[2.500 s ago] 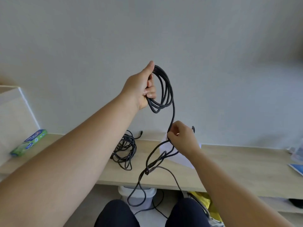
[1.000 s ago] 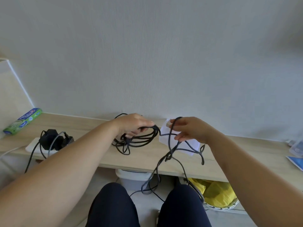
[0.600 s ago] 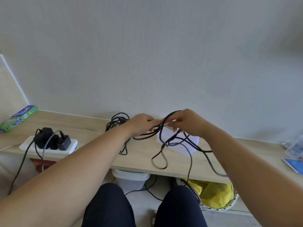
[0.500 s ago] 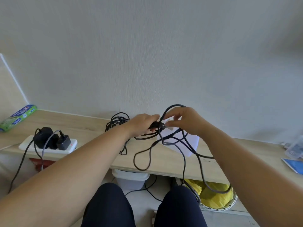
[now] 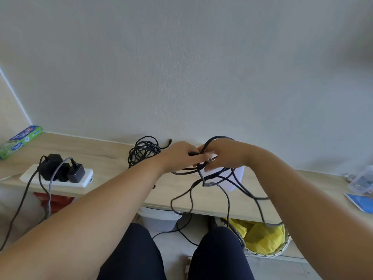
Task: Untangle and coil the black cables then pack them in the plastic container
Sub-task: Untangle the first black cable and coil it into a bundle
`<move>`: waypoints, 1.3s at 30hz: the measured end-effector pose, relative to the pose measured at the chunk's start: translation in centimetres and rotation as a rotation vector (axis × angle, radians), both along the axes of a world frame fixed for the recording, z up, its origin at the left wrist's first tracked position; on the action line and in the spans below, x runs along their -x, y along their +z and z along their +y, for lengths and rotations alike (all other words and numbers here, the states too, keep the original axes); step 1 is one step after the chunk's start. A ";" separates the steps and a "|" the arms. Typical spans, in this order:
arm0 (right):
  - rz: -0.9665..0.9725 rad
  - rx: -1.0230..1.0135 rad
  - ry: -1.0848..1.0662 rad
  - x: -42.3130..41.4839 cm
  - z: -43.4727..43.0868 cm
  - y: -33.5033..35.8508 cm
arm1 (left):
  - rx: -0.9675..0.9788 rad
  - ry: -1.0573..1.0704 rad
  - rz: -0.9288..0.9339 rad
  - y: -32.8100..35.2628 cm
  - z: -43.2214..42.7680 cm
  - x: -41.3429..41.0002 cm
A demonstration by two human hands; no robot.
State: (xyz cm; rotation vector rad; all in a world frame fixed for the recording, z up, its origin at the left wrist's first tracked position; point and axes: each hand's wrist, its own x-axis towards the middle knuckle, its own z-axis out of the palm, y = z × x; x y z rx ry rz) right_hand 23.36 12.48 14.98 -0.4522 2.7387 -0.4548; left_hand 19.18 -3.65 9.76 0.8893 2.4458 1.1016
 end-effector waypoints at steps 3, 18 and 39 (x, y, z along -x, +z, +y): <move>0.155 -0.095 -0.030 -0.2 -0.9 -1.1 | -0.083 0.043 0.018 -0.2 -0.3 0.1; 0.193 0.240 -0.265 -1.6 -1.7 -2.8 | -0.557 0.477 -0.204 -0.1 -0.1 0.4; 0.118 0.641 -0.335 -0.9 0.1 5.1 | -0.672 0.185 -0.157 6.9 -2.3 0.6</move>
